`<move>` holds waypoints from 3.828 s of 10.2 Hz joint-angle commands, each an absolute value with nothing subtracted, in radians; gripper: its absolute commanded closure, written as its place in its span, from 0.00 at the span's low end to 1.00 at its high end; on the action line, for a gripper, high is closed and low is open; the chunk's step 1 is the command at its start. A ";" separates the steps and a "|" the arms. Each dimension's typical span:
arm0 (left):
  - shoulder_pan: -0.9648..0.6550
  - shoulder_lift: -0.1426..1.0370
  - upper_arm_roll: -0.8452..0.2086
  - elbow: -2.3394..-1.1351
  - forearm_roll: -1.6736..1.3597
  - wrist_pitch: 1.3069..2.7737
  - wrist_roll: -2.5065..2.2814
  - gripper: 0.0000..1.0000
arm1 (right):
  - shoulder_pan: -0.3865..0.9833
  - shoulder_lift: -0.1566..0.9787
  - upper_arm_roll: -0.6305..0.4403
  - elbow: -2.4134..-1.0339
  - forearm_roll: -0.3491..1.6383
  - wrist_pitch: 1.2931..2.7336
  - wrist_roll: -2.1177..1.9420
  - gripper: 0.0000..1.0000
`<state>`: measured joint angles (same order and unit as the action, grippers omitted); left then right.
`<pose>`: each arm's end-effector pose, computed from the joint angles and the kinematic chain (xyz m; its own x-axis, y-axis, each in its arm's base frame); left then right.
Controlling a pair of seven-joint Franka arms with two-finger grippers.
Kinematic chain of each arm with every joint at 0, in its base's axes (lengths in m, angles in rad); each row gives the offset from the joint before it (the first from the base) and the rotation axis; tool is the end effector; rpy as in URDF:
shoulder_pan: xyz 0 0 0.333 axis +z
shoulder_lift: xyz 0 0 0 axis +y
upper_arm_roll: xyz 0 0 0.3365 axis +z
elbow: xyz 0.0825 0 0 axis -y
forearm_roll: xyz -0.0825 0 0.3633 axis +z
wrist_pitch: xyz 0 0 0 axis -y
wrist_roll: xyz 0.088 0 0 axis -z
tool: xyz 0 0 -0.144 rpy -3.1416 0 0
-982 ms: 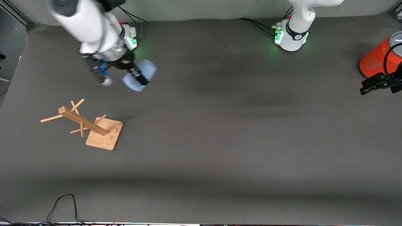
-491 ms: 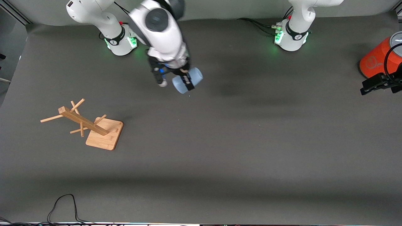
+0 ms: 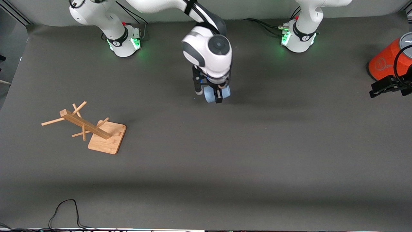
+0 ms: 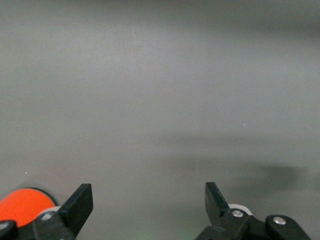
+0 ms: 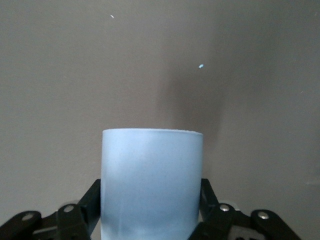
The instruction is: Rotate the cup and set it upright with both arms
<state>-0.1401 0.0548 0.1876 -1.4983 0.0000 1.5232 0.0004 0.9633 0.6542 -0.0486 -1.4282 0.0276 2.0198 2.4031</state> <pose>0.5455 0.0230 0.6073 0.9985 0.0471 -0.0289 0.0468 -0.9989 -0.0102 0.4241 0.5648 0.2950 0.0795 -0.9956 0.0494 -0.9963 -0.0777 0.0375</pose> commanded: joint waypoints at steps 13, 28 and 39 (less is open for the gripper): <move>-0.140 0.061 0.190 -1.494 0.003 1.503 -0.011 0.00 | 0.989 0.959 -0.069 -1.186 -0.032 2.037 2.635 0.09; -0.182 0.072 0.186 -1.499 0.005 1.448 -0.126 0.00 | 0.594 0.257 -0.058 -1.448 0.069 1.582 1.654 0.00; -0.796 0.515 0.150 -1.306 0.067 1.502 -0.875 0.00 | 0.015 0.083 -0.052 -1.485 0.045 1.488 0.065 0.00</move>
<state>-0.7248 0.3931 0.1312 -1.4304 0.0277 1.5223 -0.7625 0.0214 0.1167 -0.0697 -1.4540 0.0531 1.4529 0.1355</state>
